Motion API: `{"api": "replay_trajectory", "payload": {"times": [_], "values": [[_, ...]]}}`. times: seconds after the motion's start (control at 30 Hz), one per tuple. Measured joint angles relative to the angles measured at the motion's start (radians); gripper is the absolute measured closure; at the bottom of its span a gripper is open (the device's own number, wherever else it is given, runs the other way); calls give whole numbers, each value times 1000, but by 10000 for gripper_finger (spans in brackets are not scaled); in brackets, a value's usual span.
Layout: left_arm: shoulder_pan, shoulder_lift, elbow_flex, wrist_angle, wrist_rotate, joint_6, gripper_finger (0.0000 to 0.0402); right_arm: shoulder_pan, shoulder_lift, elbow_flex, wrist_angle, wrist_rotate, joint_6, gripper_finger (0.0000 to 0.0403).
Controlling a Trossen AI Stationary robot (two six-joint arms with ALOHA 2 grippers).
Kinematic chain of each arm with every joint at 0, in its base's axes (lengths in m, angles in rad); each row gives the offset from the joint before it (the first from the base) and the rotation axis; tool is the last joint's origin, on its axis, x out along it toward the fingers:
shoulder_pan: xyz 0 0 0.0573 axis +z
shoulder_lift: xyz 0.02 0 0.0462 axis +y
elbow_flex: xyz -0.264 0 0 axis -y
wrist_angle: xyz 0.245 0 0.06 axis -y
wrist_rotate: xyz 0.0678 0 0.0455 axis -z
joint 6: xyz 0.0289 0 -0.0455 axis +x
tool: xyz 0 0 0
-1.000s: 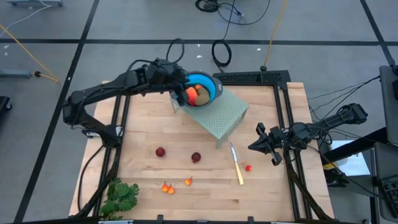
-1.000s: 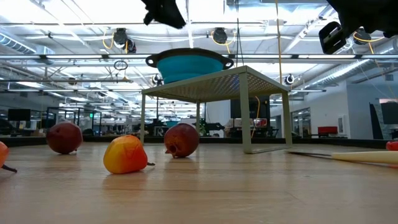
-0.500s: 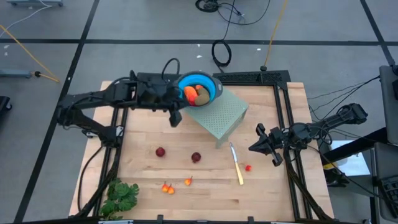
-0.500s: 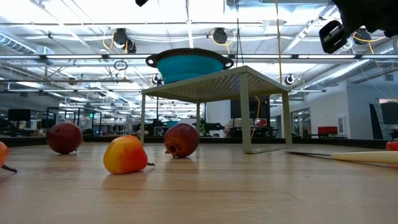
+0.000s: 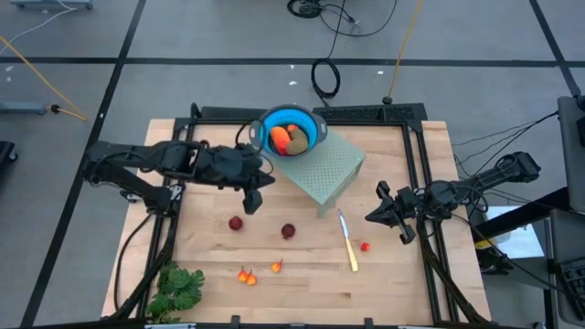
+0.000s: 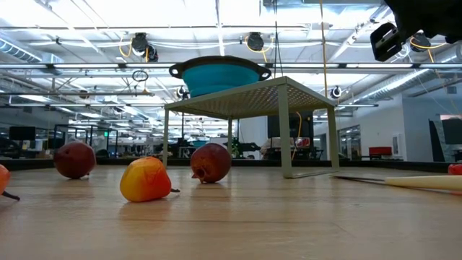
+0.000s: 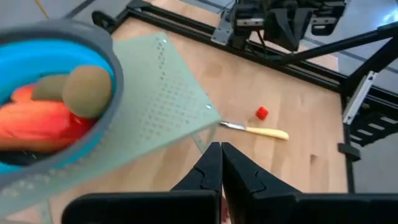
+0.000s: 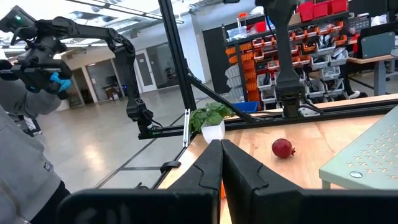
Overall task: Pick & Place Fruit
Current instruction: Put the pomegranate into the blue strainer bowl on the shelf
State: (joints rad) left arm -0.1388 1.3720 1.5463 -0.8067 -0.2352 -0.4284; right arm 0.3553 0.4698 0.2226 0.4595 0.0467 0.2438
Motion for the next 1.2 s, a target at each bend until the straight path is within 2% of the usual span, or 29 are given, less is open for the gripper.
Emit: {"api": "replay_trajectory", "payload": {"times": [0.37,0.77,1.0,1.2], "values": [[-108,0,0,-92,-46,-195,400,0,0,0,0,3,-2,403],[-200,3,0,-304,-57,-673,399,0,0,0,-1,4,-2,403],[-238,30,-1,-421,-69,-871,400,0,0,0,-1,4,-8,403],[-260,64,-2,-492,-35,-1003,399,0,0,0,-9,4,-62,403]]}}
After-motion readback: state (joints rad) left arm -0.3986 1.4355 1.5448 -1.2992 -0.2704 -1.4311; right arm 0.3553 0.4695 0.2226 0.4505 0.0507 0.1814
